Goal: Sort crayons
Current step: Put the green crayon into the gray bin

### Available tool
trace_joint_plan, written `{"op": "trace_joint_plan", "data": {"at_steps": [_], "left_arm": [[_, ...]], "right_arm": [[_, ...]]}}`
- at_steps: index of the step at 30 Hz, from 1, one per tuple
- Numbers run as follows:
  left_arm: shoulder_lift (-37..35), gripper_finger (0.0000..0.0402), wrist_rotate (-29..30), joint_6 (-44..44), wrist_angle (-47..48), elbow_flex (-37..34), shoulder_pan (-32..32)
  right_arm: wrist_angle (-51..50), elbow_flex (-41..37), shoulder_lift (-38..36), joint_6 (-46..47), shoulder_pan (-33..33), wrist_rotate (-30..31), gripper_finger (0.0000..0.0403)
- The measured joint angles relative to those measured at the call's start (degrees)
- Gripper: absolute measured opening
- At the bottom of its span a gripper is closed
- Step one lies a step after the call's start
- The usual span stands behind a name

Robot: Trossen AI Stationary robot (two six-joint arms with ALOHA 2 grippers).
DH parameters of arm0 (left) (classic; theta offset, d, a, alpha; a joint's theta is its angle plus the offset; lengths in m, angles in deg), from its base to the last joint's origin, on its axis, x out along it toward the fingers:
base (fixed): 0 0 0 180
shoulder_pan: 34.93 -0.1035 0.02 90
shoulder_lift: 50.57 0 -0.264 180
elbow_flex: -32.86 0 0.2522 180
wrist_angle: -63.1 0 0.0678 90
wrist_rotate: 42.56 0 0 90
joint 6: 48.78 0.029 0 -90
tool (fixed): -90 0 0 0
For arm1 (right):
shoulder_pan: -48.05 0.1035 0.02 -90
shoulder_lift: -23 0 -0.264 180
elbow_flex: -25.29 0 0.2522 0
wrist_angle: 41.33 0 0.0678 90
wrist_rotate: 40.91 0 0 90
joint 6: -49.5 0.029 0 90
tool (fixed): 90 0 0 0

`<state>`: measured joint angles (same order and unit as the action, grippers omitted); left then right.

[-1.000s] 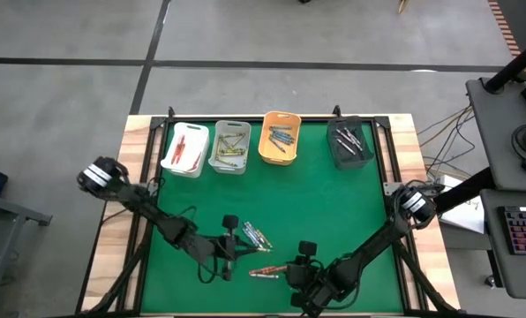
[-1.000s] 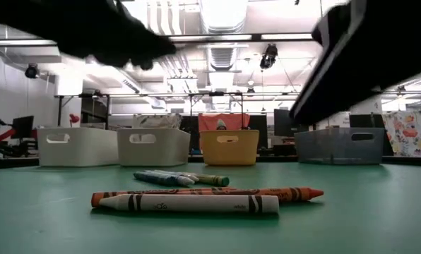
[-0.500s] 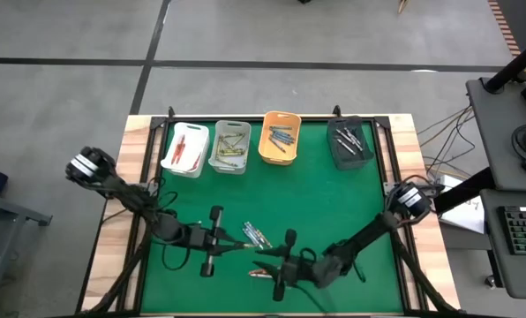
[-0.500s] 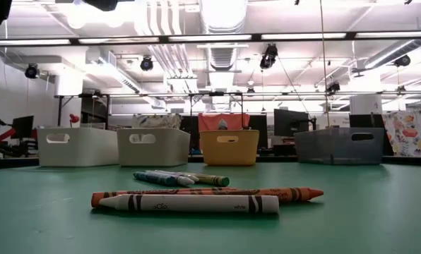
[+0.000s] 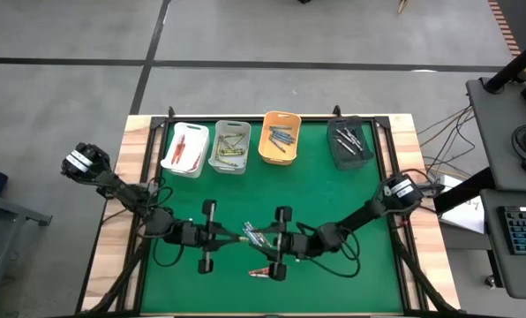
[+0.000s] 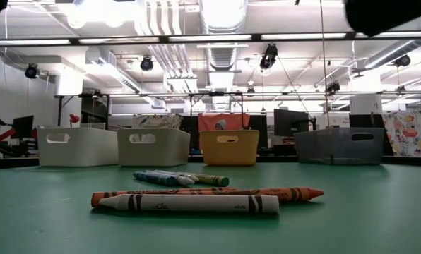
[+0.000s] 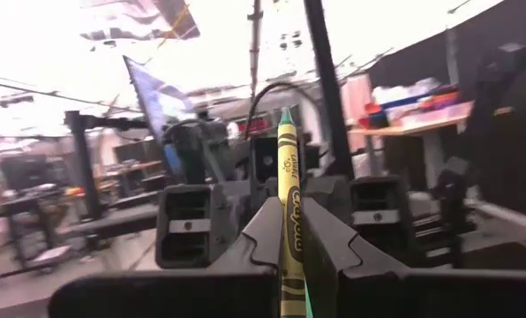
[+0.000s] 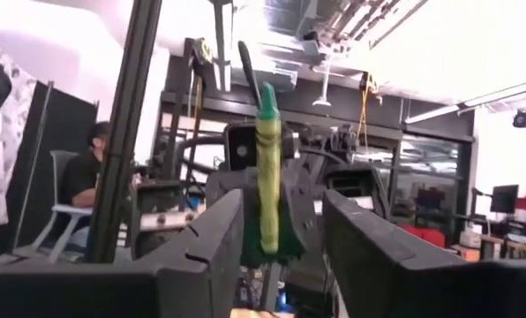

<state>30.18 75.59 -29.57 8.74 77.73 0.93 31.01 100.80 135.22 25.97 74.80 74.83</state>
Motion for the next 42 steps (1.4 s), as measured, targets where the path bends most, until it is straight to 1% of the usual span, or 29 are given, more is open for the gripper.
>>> {"op": "trace_joint_plan", "data": {"at_steps": [3, 7, 12, 16, 20, 23, 27, 30, 32, 34, 38, 42], "left_arm": [[-0.04, 0.0000, 2.90, 1.87, 0.02, 0.00, -0.02], [-0.28, 0.0000, 5.26, 4.00, -0.29, -0.02, -0.07], [-0.28, 0.0000, 8.99, 5.94, -0.35, -0.02, -0.21], [-0.28, 0.0000, 9.29, 6.20, -0.36, -0.02, -0.36], [-0.28, 0.0001, 9.53, 7.69, -0.44, -0.02, -0.35], [-0.28, 0.0014, 10.21, 7.77, -0.40, -0.02, -0.35], [-0.36, 0.0053, 11.29, 7.79, -0.38, -0.02, -0.37], [-1.32, 0.0090, 13.55, 9.03, -0.03, -0.02, -0.26], [-2.52, 0.0113, 16.49, 10.42, 0.23, -0.02, -0.23], [-4.24, 0.0133, 19.75, 11.92, 0.59, -0.02, -0.19], [-8.94, 0.0160, 26.47, 15.62, 2.81, -0.13, -0.06], [-14.11, 0.0169, 33.77, 18.64, 6.82, -0.09, -0.05]], "right_arm": [[-0.30, 1.49, 0.02, 0.45, -1.32, -2.43, 0.0162], [-0.36, 3.18, 0.02, -0.02, -2.48, -3.50, 0.0181], [-1.38, 4.20, 0.02, -2.76, -3.57, -3.46, 0.0181], [-2.00, 4.69, 0.02, -2.79, -4.58, -3.52, 0.0169], [-2.02, 4.67, 0.02, -2.03, -5.67, -3.54, 0.0137], [-2.09, 4.65, 0.02, -1.96, -6.02, -3.52, 0.0094], [-3.74, 4.64, -0.17, -2.02, -6.26, -3.65, 0.0027], [-6.47, 4.60, -1.36, -2.29, -6.66, -2.99, 0.0019], [-9.97, 4.64, -3.30, -1.65, -7.28, -2.25, 0.0018], [-16.79, 5.48, -5.47, -0.01, -8.35, -1.32, 0.0018], [-36.25, 8.94, -9.99, 5.44, -12.25, -0.64, 0.0017], [-54.14, 13.85, -11.19, 9.24, -17.46, -0.62, 0.0016]]}}
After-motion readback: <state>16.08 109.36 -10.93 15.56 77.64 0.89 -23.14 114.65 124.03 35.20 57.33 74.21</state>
